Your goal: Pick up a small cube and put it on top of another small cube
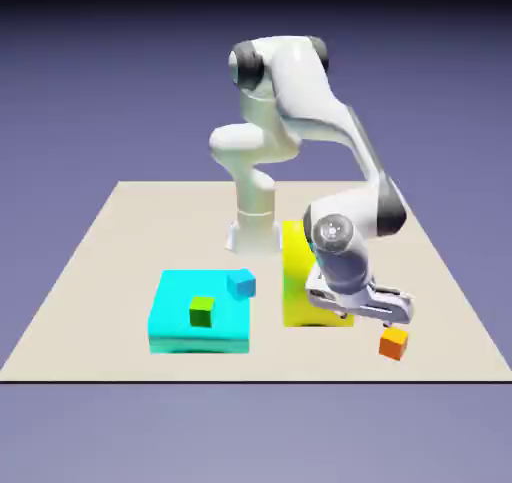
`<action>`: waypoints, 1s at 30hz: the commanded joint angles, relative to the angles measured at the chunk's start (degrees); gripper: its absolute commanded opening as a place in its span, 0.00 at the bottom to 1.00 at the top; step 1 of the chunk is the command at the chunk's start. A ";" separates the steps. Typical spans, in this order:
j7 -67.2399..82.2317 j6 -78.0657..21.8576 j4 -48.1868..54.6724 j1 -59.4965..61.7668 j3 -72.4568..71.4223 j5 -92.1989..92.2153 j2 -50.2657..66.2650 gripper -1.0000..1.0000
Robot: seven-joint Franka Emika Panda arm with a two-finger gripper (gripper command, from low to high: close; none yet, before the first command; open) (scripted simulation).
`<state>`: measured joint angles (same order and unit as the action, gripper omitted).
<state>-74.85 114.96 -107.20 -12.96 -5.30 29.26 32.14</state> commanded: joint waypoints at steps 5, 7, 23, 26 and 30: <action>-4.36 -7.94 7.24 -1.65 -0.71 3.94 8.72 0.50; -3.62 -5.46 6.24 -2.33 -1.16 4.67 10.12 0.50; 17.26 -21.33 -2.09 -0.91 -10.73 -14.62 -10.22 0.00; 24.37 -25.73 -5.16 -0.67 -14.02 -20.73 -16.45 0.00; 33.85 -31.60 -9.25 -0.35 -18.41 -28.87 -24.75 0.00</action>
<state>-41.02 83.35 -116.44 -13.43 -23.71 0.50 7.38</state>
